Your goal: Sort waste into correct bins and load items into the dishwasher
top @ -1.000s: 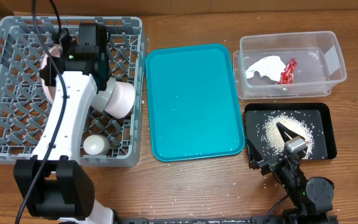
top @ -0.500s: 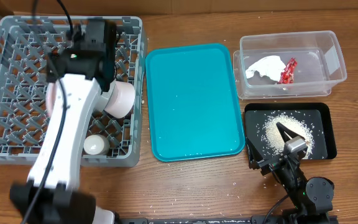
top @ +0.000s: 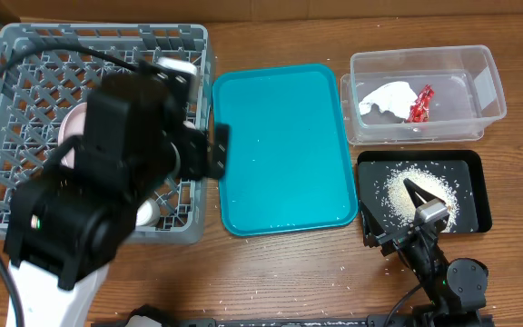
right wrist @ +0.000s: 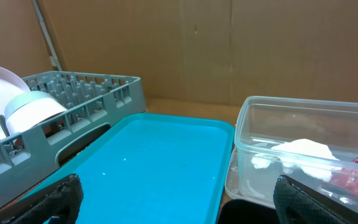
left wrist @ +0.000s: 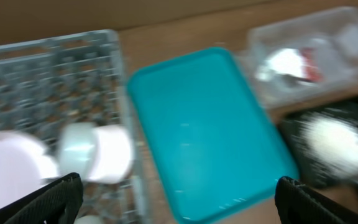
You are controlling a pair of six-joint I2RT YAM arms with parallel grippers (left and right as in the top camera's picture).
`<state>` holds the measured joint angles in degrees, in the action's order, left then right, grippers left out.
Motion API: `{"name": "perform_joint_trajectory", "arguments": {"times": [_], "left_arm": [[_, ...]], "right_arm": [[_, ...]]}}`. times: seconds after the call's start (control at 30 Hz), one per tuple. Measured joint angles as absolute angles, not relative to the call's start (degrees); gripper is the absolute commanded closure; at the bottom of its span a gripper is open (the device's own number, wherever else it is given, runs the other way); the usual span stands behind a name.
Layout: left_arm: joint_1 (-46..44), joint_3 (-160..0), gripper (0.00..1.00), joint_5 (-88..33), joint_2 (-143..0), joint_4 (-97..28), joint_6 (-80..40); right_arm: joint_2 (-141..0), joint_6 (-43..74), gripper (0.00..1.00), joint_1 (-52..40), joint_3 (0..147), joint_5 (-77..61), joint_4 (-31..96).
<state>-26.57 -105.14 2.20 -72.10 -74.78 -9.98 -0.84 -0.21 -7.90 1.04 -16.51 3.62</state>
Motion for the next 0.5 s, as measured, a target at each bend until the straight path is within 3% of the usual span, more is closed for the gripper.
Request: {"name": "perform_joint_trajectory", "arguments": {"times": [0.33,0.5], "left_arm": [[-30.8,-105.1,0.00,-1.0,-71.4,-78.4,-10.6],[-30.2,-104.1,0.00,4.0,-70.8,-71.1,-9.5]], "right_arm": [[-0.8,-0.2,0.00,-7.9,1.0,-16.5,3.6],[-0.8,-0.2,0.00,-7.9,1.0,-16.5,3.6]]}}
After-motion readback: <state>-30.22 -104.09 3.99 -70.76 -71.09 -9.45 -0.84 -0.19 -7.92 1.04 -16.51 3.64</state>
